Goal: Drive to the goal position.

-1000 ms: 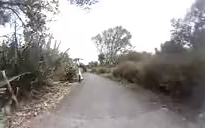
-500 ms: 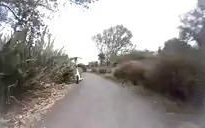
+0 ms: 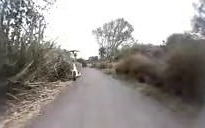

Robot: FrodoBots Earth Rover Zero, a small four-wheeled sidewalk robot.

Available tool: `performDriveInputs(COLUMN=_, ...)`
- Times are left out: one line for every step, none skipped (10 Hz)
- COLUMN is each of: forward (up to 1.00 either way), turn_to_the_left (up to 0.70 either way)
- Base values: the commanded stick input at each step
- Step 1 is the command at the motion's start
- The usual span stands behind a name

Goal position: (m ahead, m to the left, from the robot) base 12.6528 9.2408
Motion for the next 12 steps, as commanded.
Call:
performDriveInputs(forward=1.00, turn_to_the_left=0.00)
performDriveInputs(forward=1.00, turn_to_the_left=0.00)
performDriveInputs(forward=1.00, turn_to_the_left=0.00)
performDriveInputs(forward=1.00, turn_to_the_left=0.00)
performDriveInputs(forward=1.00, turn_to_the_left=0.00)
performDriveInputs(forward=1.00, turn_to_the_left=0.00)
performDriveInputs(forward=1.00, turn_to_the_left=0.03)
performDriveInputs(forward=1.00, turn_to_the_left=0.37)
performDriveInputs(forward=1.00, turn_to_the_left=0.40)
performDriveInputs(forward=1.00, turn_to_the_left=0.40)
performDriveInputs(forward=1.00, turn_to_the_left=0.00)
performDriveInputs(forward=1.00, turn_to_the_left=0.00)
